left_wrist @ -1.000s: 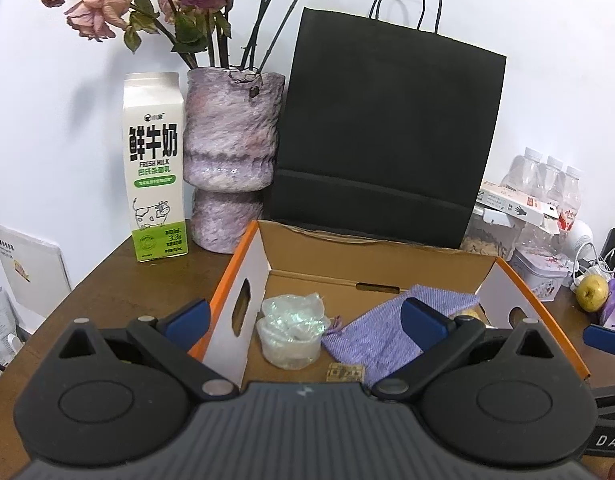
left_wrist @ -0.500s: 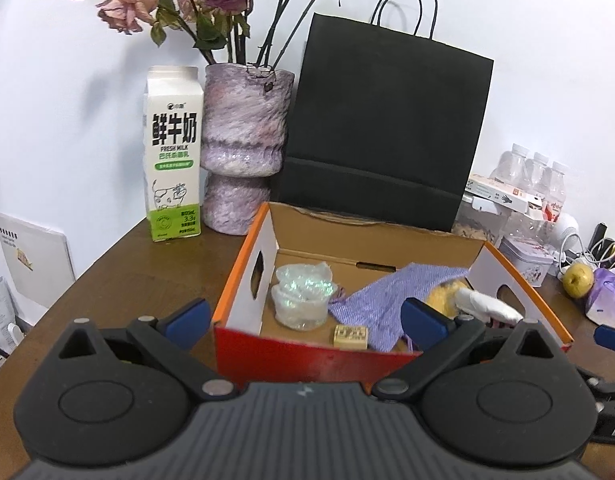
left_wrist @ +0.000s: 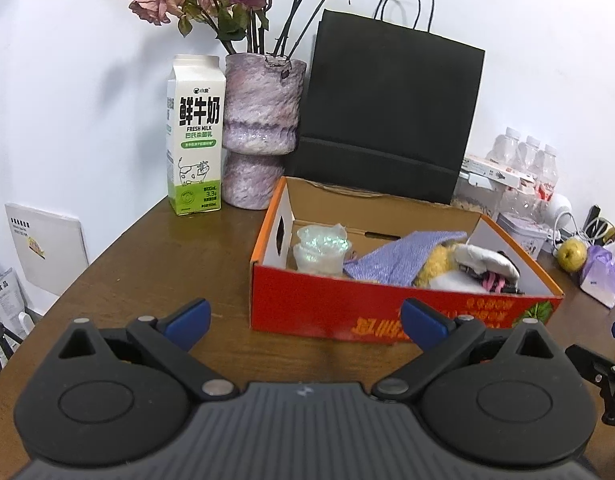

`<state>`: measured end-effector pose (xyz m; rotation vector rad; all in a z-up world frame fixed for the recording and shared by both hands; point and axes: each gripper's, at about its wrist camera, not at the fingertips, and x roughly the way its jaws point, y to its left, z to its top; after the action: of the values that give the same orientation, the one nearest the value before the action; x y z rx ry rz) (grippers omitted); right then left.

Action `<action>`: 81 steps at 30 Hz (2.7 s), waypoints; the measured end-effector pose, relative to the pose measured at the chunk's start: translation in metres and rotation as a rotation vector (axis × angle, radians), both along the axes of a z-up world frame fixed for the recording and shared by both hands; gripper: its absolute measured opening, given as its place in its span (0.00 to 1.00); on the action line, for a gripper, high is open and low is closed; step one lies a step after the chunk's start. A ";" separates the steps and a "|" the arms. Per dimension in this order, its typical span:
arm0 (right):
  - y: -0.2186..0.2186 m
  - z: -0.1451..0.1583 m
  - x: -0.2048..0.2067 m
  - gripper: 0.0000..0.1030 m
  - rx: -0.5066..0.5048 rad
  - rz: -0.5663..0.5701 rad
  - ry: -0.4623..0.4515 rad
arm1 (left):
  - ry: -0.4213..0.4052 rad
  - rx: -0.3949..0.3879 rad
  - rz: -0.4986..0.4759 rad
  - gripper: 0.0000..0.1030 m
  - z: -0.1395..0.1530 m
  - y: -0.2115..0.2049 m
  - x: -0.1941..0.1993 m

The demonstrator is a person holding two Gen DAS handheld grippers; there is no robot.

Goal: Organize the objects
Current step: 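Withdraw both grippers upward out of the red box, then grasp the navy blue pouch with the right gripper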

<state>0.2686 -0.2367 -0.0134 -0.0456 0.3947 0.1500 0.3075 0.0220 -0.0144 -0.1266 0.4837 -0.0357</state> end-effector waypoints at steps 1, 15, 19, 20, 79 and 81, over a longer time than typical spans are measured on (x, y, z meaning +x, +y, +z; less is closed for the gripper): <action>0.001 -0.001 -0.003 1.00 -0.003 0.000 0.001 | -0.002 0.004 -0.001 1.00 -0.001 0.000 -0.003; 0.015 -0.012 -0.055 1.00 -0.008 0.009 0.008 | -0.015 0.039 -0.044 1.00 -0.004 0.009 -0.053; 0.018 -0.015 -0.067 1.00 -0.002 0.013 0.018 | -0.006 0.043 -0.060 1.00 -0.010 0.014 -0.068; 0.019 -0.016 -0.069 1.00 -0.002 0.014 0.019 | 0.000 0.040 -0.061 1.00 -0.011 0.016 -0.071; -0.030 -0.022 -0.125 1.00 -0.020 0.014 0.215 | 0.045 -0.014 -0.065 1.00 -0.027 0.044 -0.107; -0.027 -0.024 -0.115 1.00 -0.016 -0.007 0.227 | 0.046 -0.015 -0.062 1.00 -0.027 0.044 -0.107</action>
<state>0.1541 -0.2633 -0.0370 -0.0430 0.6221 0.1452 0.2008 0.0658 -0.0413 -0.1275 0.5328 -0.0969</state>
